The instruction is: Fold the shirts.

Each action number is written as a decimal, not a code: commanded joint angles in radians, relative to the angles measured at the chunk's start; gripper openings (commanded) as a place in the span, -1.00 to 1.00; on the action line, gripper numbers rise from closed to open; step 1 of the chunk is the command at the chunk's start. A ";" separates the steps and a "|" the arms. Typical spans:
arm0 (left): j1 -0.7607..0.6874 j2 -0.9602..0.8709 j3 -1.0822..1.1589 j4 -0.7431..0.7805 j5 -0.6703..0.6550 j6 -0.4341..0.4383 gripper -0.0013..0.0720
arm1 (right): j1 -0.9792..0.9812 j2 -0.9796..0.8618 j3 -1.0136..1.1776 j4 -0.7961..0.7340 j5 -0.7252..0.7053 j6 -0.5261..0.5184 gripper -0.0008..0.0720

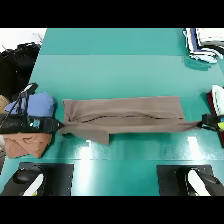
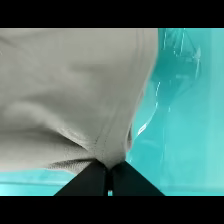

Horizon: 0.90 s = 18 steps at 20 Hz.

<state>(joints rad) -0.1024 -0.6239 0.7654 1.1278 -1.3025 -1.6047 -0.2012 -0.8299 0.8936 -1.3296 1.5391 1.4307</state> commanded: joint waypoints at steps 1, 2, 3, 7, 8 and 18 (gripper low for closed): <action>0.000 -0.178 0.028 0.025 0.208 0.079 -0.90 | 0.083 -0.185 0.120 0.001 -0.087 0.002 -0.93; 0.000 -0.247 0.042 0.025 0.253 0.096 -0.90 | 0.102 -0.254 0.160 0.001 -0.103 0.002 -0.93; 0.000 -0.313 0.060 0.024 0.291 0.100 -0.90 | 0.116 -0.314 0.196 0.001 -0.106 0.002 -0.93; 0.000 -0.516 0.154 0.024 0.407 0.125 -0.89 | 0.159 -0.523 0.324 0.003 -0.135 0.002 -0.93; 0.000 -0.552 0.177 0.024 0.426 0.125 -0.89 | 0.165 -0.563 0.349 0.003 -0.139 0.002 -0.93; 0.000 -0.617 0.362 -0.011 0.294 0.113 0.39 | -0.012 -0.688 0.420 0.264 -0.087 -0.110 0.04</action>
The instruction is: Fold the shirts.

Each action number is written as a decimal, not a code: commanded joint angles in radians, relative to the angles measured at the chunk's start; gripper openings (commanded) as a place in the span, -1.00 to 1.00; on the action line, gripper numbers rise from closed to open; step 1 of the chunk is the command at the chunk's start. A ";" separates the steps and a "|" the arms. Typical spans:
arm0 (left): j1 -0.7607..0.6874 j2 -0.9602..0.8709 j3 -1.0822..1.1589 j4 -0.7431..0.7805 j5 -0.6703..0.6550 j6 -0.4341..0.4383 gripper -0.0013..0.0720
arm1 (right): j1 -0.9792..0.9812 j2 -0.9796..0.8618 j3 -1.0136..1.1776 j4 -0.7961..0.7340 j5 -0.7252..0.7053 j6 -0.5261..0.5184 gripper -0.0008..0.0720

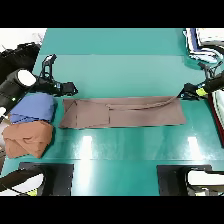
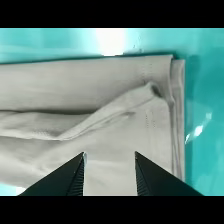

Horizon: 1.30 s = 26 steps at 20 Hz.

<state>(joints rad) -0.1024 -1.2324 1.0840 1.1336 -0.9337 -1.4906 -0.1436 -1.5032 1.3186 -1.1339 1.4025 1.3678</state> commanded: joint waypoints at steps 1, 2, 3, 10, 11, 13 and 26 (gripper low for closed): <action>0.000 -0.009 0.043 -0.024 -0.097 0.007 -0.18 | -0.109 -0.015 -0.028 0.068 0.060 -0.054 0.04; 0.000 -0.009 0.043 -0.027 -0.113 0.014 -0.73 | -0.145 -0.015 -0.059 0.069 0.056 -0.054 0.04; 0.000 -0.009 0.043 -0.036 -0.115 0.019 -0.89 | -0.184 -0.015 -0.098 0.069 0.042 -0.064 0.10; -0.101 -0.014 0.036 -0.121 -0.002 0.021 -0.89 | -0.252 -0.016 -0.336 0.256 -0.114 -0.238 0.42; -0.137 -0.025 0.036 -0.121 0.020 0.013 -0.90 | -0.236 -0.017 -0.349 0.282 -0.134 -0.249 0.42; -0.209 -0.071 0.036 -0.125 0.066 -0.029 -0.89 | -0.188 -0.042 -0.335 0.287 -0.135 -0.250 0.37; -0.510 -0.484 0.254 -0.255 0.125 -0.021 -0.89 | -0.039 0.135 0.014 0.607 0.090 -0.215 -0.93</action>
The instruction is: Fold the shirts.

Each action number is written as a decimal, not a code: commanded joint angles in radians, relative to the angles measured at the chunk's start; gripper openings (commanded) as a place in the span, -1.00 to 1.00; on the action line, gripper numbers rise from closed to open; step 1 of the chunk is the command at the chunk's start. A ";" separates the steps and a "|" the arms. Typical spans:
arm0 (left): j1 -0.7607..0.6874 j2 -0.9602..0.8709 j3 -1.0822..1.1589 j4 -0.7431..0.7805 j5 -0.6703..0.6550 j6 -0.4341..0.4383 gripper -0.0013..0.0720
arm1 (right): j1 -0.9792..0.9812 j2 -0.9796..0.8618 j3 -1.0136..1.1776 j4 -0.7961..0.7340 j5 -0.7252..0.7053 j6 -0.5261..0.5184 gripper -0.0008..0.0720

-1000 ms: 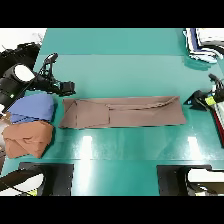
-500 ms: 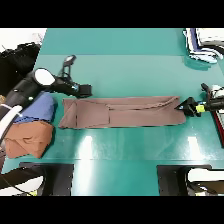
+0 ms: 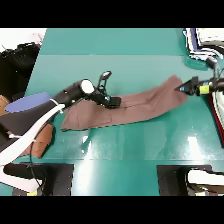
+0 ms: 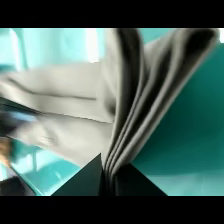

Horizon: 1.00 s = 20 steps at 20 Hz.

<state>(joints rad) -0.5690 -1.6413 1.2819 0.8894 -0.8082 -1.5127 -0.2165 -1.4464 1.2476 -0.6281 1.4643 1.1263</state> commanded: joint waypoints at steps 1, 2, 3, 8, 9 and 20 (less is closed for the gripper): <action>-0.048 -0.087 0.067 -0.018 0.000 0.001 -0.90 | 0.067 0.098 0.121 0.102 0.029 0.032 -0.93; -0.049 -0.094 0.076 -0.018 0.003 0.002 -0.90 | 0.100 0.111 0.151 0.102 0.028 0.042 -0.93; -0.048 -0.096 0.081 -0.022 0.008 0.001 -0.90 | 0.139 0.118 0.184 0.102 0.028 0.056 -0.93; -0.048 -0.096 0.087 -0.035 0.071 -0.001 -0.90 | 0.324 0.118 0.294 0.103 0.019 0.083 -0.93; -0.048 -0.096 0.087 -0.034 0.084 -0.007 -0.90 | 0.359 0.118 0.305 0.103 0.013 0.085 -0.93; 0.160 0.120 0.087 0.203 -0.059 -0.007 -0.90 | 0.677 0.095 0.315 0.111 -0.172 0.085 -0.93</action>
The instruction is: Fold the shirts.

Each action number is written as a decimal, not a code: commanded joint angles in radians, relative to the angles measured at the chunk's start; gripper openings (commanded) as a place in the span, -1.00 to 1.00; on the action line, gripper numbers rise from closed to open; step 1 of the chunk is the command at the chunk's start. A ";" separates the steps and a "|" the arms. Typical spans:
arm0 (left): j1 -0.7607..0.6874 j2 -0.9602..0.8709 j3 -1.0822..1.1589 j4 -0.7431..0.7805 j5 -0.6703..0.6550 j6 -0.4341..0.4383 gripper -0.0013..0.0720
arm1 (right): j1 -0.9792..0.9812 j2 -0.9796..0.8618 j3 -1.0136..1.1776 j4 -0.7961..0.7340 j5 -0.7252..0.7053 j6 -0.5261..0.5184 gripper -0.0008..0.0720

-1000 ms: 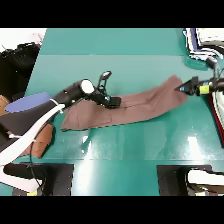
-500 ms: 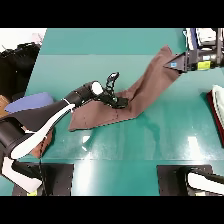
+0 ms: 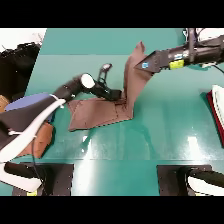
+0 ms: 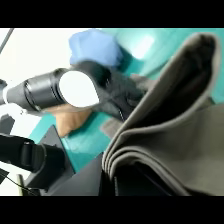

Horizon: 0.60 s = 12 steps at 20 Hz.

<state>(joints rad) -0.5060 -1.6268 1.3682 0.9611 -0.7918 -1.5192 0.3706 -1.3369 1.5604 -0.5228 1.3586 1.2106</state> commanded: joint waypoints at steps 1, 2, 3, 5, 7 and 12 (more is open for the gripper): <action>0.152 0.168 0.001 0.176 -0.099 0.000 -0.90 | 0.137 -0.032 0.002 0.007 -0.090 0.000 -0.93; 0.215 0.237 0.001 0.217 -0.119 0.000 -0.89 | 0.195 -0.056 0.003 0.008 -0.120 -0.010 -0.93; 0.272 0.298 0.001 0.242 -0.132 0.000 -0.89 | 0.253 -0.084 0.003 0.010 -0.158 -0.031 -0.93; 0.382 0.413 0.001 0.278 -0.136 0.000 -0.89 | 0.383 -0.159 0.003 0.033 -0.252 -0.069 -0.93; 0.457 0.487 0.001 0.283 -0.140 0.000 -0.89 | 0.498 -0.246 0.005 0.103 -0.334 -0.185 -0.52; 0.521 0.536 0.000 0.286 -0.201 0.001 -0.89 | 0.513 -0.383 0.145 0.069 -0.156 -0.141 0.21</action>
<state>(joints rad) -0.0280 -1.1297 1.3685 1.2308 -0.9508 -1.5200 0.8684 -1.6543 1.6455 -0.4393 1.1179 1.0611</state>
